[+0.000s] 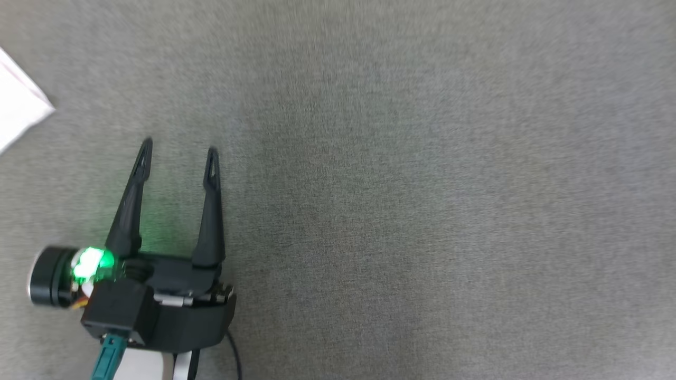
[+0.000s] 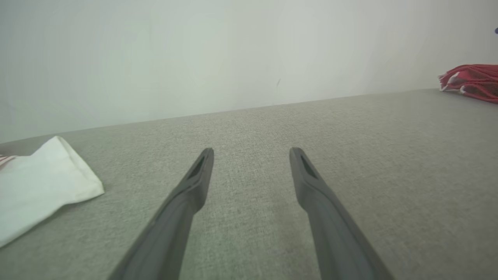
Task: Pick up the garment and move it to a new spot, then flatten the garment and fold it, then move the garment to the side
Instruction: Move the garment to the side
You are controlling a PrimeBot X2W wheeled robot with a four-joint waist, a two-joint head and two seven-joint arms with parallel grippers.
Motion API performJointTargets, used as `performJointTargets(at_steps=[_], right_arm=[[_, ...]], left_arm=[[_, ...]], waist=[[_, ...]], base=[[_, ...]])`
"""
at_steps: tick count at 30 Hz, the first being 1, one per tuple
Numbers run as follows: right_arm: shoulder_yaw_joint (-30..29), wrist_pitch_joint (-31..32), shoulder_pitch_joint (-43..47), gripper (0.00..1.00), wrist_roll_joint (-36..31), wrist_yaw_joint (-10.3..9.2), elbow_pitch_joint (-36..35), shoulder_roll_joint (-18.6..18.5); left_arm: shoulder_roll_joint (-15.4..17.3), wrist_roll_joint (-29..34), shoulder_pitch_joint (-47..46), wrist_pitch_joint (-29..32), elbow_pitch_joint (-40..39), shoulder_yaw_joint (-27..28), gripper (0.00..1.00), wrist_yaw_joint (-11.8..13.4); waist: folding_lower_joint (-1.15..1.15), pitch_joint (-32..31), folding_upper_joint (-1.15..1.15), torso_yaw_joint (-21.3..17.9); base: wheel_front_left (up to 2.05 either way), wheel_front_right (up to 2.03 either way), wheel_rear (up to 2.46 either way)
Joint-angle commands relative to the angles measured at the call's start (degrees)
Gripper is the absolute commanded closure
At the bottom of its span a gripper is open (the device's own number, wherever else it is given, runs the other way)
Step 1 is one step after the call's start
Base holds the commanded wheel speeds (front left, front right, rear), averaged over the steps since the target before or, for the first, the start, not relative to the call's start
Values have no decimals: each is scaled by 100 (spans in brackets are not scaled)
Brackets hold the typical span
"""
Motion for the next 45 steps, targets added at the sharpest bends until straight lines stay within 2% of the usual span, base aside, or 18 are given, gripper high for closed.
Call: performJointTargets(at_steps=[1, 8, 10, 11, 16, 22, 40, 45], right_arm=[[-34, -57, 103, 0, -30, -16, -30, 59], [-615, -814, 1167, 0, -4, -16, -181, 917], [-708, -971, 1454, 0, -210, -16, -271, 1110], [-873, -1079, 1777, 0, -272, -16, -367, 1410], [-1251, -1237, 2607, 0, -389, -16, -708, 1965], [-1724, -1298, 3555, 0, -367, -16, -1195, 2447], [-3173, -1297, 6118, 0, -690, -16, -2693, 3823], [-3249, -1297, 6686, 0, -750, -15, -3081, 4089]], left_arm=[[10, -27, 127, -12, 25, 22, 0, 27], [-1, -196, 648, -15, 201, 251, 0, 93], [-10, -238, 818, -15, 248, 322, 0, 101], [-21, -289, 983, -15, 279, 395, 0, 117], [-54, -369, 1384, -15, 380, 541, 0, 129], [-86, -426, 1731, -15, 540, 688, 0, 104], [-157, -429, 1966, -15, 918, 918, 0, -53], [-184, -418, 1938, -15, 990, 939, 0, -88]], waist=[[-1, -462, -1, 36], [-1, -1397, -1, 129], [-1, -1660, -1, 137], [-1, -1900, -1, 136], [-1, -2430, -1, 136], [-1, -2913, -1, 175], [-1, -3418, -1, 154], [-1, -3426, -1, 155]], base=[[0, 0, 0], [0, 0, 0], [0, 0, 0], [0, 0, 0], [0, 0, 0], [0, 0, 0], [0, 0, 0], [0, 0, 0]])
